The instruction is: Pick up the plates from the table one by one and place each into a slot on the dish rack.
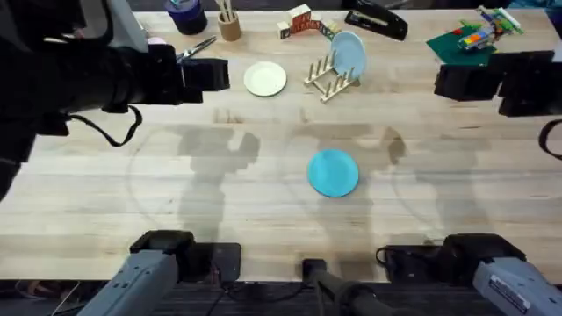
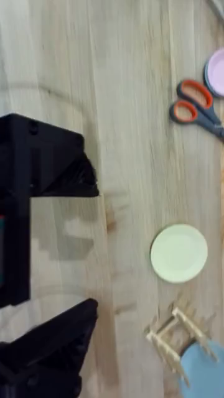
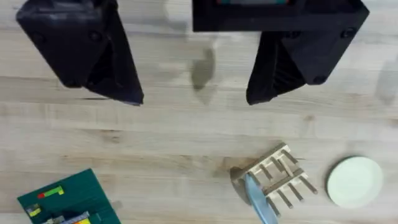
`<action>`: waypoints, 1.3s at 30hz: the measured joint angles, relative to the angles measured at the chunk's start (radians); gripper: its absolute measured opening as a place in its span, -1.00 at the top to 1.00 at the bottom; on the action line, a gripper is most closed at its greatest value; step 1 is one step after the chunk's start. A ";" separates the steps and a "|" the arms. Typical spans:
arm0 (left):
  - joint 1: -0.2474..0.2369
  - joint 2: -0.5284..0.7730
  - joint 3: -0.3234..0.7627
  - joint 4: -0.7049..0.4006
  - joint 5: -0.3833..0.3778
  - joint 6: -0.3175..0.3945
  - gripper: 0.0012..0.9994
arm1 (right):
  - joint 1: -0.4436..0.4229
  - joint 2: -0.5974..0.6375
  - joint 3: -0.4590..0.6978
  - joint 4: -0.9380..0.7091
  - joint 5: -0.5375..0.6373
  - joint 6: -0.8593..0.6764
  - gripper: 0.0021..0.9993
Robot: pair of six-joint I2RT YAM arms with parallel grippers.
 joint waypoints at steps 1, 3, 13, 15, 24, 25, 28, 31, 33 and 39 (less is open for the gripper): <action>0.000 0.000 0.000 0.000 0.017 0.000 -0.99 | 0.000 0.004 0.000 0.000 0.000 0.000 -0.99; 0.000 0.000 0.000 -0.007 0.072 -0.001 -0.97 | 0.000 0.010 0.000 0.000 0.000 0.000 -0.99; 0.000 0.103 0.005 -0.142 0.456 -0.007 0.49 | 0.000 0.012 0.000 0.010 0.000 0.000 -0.99; 0.000 0.144 0.005 -0.159 0.503 -0.007 0.89 | 0.000 0.012 0.000 0.013 0.000 0.000 -0.99; 0.000 0.203 -0.066 -0.032 0.757 0.023 0.92 | 0.000 0.012 0.000 0.014 0.000 0.000 -0.99; 0.000 0.203 -0.094 -0.010 0.782 0.024 0.92 | 0.000 0.012 0.000 0.014 0.000 0.000 -0.99; -0.009 0.203 -0.190 0.052 0.832 0.023 0.92 | 0.000 0.012 0.000 0.014 0.000 0.000 -0.99; -0.037 0.203 -0.267 0.142 0.856 0.004 0.92 | 0.000 0.012 0.000 0.014 0.000 0.000 -0.99; -0.063 0.203 -0.305 0.213 0.867 -0.016 0.92 | 0.000 0.012 0.000 0.014 0.000 0.000 -0.99; -0.168 0.207 -0.396 0.450 0.880 -0.112 0.92 | 0.000 0.012 0.000 0.014 0.000 0.000 -0.99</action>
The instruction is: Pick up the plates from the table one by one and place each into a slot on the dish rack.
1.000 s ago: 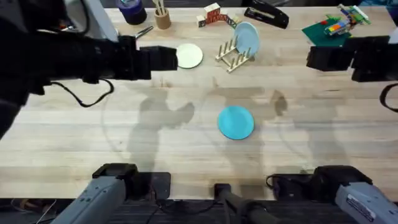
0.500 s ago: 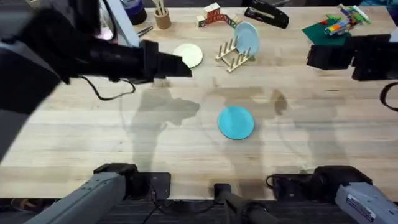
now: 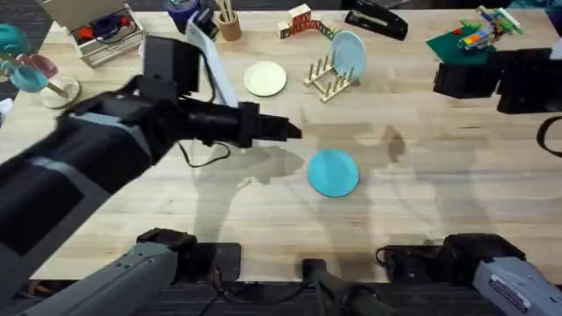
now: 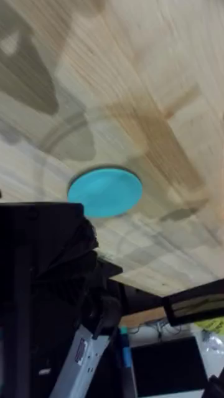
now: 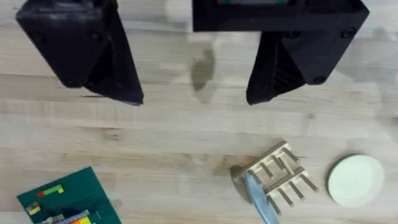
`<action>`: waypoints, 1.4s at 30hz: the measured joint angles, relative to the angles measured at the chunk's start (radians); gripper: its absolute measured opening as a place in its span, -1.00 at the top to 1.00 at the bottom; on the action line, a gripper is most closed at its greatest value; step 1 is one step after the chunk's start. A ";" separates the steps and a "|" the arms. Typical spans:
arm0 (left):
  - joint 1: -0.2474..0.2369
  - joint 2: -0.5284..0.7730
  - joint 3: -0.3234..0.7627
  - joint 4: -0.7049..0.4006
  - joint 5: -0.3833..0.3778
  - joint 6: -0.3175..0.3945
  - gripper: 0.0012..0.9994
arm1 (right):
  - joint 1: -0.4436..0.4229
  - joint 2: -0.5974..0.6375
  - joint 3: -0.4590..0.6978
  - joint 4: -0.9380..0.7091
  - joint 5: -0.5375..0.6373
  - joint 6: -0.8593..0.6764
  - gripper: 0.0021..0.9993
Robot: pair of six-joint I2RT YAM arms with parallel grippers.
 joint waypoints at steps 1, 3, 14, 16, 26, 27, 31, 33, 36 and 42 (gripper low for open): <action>-0.015 0.006 -0.009 0.031 0.002 -0.017 0.92 | 0.000 0.000 0.000 0.000 0.000 0.000 -0.99; -0.046 0.032 -0.022 0.083 0.004 -0.051 0.92 | 0.000 0.000 0.000 0.000 0.000 0.000 -0.99; -0.184 0.242 -0.029 0.271 0.000 -0.177 0.92 | 0.000 0.000 0.000 0.000 0.000 0.000 -0.99; -0.201 0.271 -0.029 0.286 0.000 -0.192 0.92 | 0.000 0.000 0.000 0.000 0.000 0.000 -0.99; -0.216 0.389 -0.029 0.313 -0.001 -0.218 0.92 | 0.000 0.000 0.000 0.000 0.000 0.000 -0.99; -0.217 0.400 -0.030 0.318 -0.001 -0.220 0.92 | 0.000 0.000 0.000 0.000 0.000 0.000 -0.99; -0.222 0.432 -0.030 0.323 0.000 -0.220 0.92 | 0.000 0.000 0.000 0.000 0.000 0.000 -0.99; -0.222 0.449 -0.030 0.323 -0.001 -0.219 0.92 | 0.000 0.000 0.000 0.000 0.000 0.000 -0.99; -0.222 0.471 -0.030 0.330 -0.001 -0.214 0.92 | 0.000 0.000 0.000 0.000 0.000 0.000 -0.99; -0.222 0.515 -0.030 0.365 0.000 -0.207 0.92 | 0.000 0.000 0.000 0.000 0.000 0.000 -0.99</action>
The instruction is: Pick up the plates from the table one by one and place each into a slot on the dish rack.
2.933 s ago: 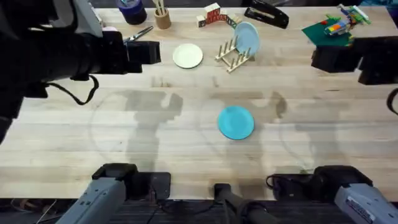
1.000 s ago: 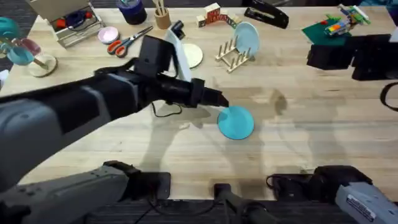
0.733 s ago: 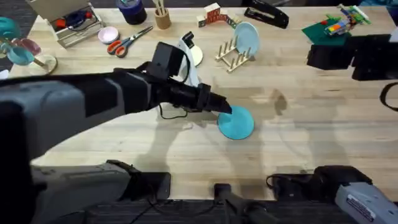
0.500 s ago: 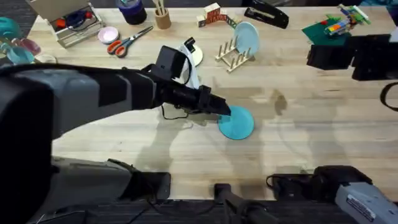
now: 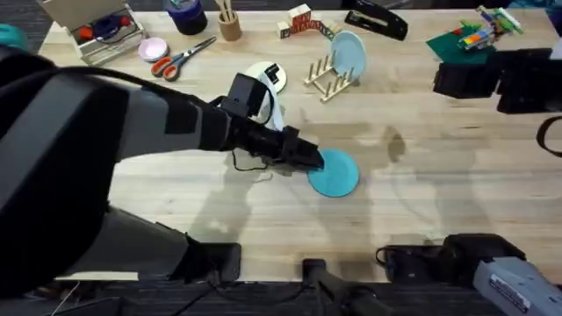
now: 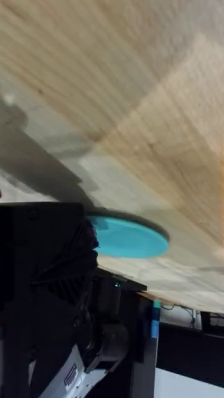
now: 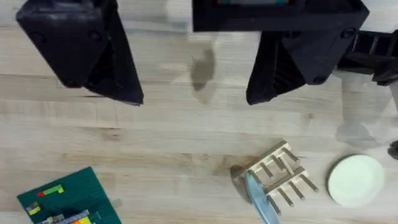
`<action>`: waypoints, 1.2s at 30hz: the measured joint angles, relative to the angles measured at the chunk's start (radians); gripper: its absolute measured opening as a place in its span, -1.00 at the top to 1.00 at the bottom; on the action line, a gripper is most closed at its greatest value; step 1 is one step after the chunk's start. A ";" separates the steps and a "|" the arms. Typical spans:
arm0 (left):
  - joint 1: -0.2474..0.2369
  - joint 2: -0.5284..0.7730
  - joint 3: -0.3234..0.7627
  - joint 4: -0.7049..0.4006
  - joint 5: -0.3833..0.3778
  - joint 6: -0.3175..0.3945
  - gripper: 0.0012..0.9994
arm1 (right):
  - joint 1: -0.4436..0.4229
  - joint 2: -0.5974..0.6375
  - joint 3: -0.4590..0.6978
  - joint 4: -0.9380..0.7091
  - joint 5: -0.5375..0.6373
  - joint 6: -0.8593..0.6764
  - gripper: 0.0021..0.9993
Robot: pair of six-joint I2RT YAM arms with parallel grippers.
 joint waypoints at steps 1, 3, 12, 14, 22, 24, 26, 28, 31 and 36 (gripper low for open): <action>0.000 0.008 0.000 0.003 0.000 0.001 0.92 | 0.000 0.000 0.000 0.000 0.000 0.000 -0.99; 0.000 0.020 0.000 0.006 0.000 0.002 0.92 | 0.000 0.000 0.000 0.000 0.000 0.000 -0.99; 0.000 0.027 0.000 -0.012 0.000 0.002 0.92 | 0.000 0.000 0.000 0.000 0.000 0.000 -0.99; 0.000 0.036 0.000 -0.017 0.000 0.002 0.92 | 0.000 0.000 0.000 0.000 0.000 0.000 -0.99; 0.000 0.058 0.004 -0.010 0.019 -0.010 0.92 | 0.000 0.000 0.000 0.000 0.000 0.000 -0.99; 0.000 0.058 0.004 -0.009 0.018 -0.014 0.92 | 0.000 0.000 0.000 0.000 0.000 0.000 -0.99; 0.000 0.058 0.004 -0.008 0.016 -0.018 0.92 | 0.000 0.000 0.000 0.000 0.000 0.000 -0.99; -0.001 0.058 0.004 -0.005 0.014 -0.026 0.92 | 0.000 0.000 0.000 0.000 0.000 0.000 -0.99; -0.003 0.058 0.004 0.006 0.009 -0.041 0.92 | 0.000 0.000 0.000 0.000 0.000 0.000 -0.99; -0.008 0.058 0.005 0.016 0.000 -0.063 0.92 | 0.000 0.000 0.000 0.000 0.000 0.000 -0.99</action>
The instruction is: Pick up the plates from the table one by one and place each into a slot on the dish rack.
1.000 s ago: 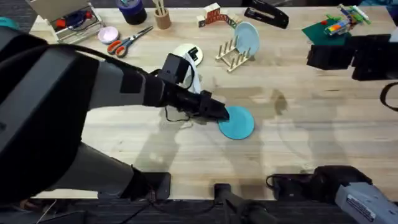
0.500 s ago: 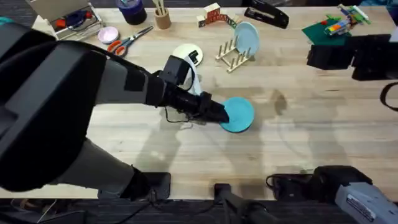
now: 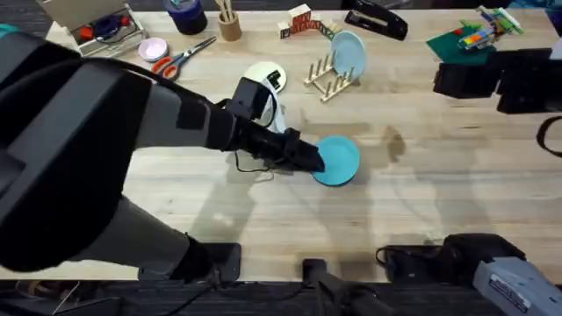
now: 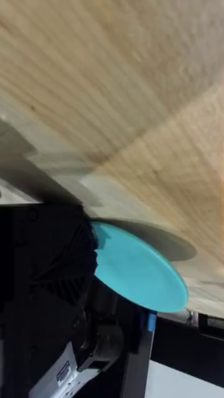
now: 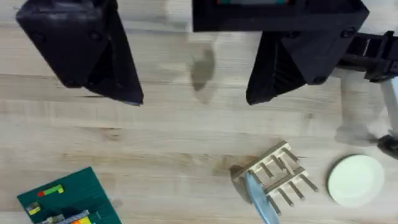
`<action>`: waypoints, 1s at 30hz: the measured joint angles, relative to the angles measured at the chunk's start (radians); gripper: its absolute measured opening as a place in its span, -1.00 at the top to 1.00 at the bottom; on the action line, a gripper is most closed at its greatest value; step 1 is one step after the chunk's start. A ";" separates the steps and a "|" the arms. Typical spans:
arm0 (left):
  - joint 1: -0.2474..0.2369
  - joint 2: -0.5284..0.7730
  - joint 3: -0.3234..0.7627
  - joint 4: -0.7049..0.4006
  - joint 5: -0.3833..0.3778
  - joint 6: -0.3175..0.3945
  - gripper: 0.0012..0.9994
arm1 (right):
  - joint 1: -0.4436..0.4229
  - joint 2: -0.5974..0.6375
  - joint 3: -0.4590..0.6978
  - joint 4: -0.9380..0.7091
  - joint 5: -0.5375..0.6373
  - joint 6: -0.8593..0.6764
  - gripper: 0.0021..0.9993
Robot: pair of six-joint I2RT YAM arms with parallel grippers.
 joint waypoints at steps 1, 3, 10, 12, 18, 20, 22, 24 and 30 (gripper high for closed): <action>-0.001 0.000 0.000 0.001 -0.002 -0.005 0.92 | 0.000 0.000 0.000 0.000 0.000 0.000 -0.99; -0.002 0.000 0.001 0.002 -0.006 -0.010 0.92 | 0.000 0.000 0.000 0.000 0.000 0.000 -0.99; -0.003 0.000 0.004 0.005 -0.014 -0.024 0.92 | 0.000 0.002 0.000 -0.036 0.000 0.000 -0.99; -0.005 0.000 0.004 0.006 -0.017 -0.030 0.92 | 0.000 0.011 0.000 -0.055 0.000 0.000 -0.99; -0.006 0.000 0.006 0.009 -0.024 -0.044 0.92 | 0.000 0.084 0.001 -0.089 -0.072 0.000 -0.99; -0.007 0.000 0.008 0.010 -0.029 -0.051 0.92 | 0.000 0.113 0.001 -0.092 -0.124 0.000 -0.99; -0.007 0.000 0.009 0.010 -0.031 -0.055 0.92 | 0.000 0.142 0.001 -0.101 -0.173 0.000 -0.99; -0.007 0.000 0.009 0.010 -0.033 -0.059 0.92 | 0.000 0.175 0.001 -0.114 -0.215 0.000 -0.99; -0.007 0.000 0.014 0.010 -0.041 -0.076 0.92 | 0.000 0.281 0.001 -0.127 -0.324 0.001 -0.99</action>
